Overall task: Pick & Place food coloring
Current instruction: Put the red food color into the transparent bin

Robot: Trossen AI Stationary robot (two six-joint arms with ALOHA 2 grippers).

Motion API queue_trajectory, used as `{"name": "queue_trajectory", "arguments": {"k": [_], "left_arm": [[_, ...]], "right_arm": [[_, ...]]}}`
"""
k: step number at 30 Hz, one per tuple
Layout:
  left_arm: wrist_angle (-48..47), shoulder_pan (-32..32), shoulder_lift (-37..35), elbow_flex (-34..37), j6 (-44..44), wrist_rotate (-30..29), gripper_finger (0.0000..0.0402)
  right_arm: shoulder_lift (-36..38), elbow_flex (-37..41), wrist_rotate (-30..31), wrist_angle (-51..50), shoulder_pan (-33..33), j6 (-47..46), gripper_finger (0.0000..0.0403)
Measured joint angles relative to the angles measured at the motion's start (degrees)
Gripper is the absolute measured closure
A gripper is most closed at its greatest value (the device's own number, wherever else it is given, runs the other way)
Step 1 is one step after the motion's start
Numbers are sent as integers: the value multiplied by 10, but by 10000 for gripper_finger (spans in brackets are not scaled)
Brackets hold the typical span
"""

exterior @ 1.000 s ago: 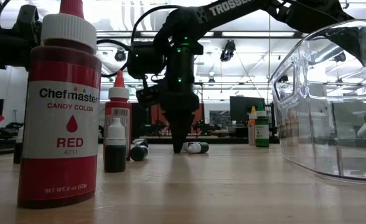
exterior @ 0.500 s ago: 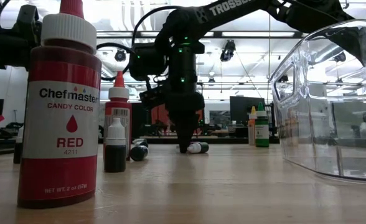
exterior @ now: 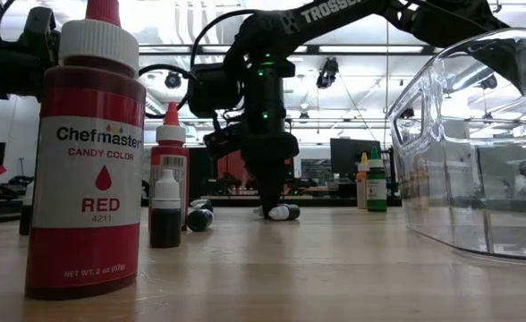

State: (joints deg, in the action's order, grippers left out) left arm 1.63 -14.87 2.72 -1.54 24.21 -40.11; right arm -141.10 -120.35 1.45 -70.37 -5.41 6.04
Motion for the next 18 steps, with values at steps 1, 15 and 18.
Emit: {"name": "queue_trajectory", "arguments": {"k": [1,15,18], "left_arm": [[0,0,0,0,0,0,157],[0,0,0,0,0,0,157],[0,0,0,0,0,0,157]], "right_arm": [[0,0,0,0,0,1,285],[0,-10,0,-3,-1,2,337],[0,-27,0,-4,-2,2,336]]}}
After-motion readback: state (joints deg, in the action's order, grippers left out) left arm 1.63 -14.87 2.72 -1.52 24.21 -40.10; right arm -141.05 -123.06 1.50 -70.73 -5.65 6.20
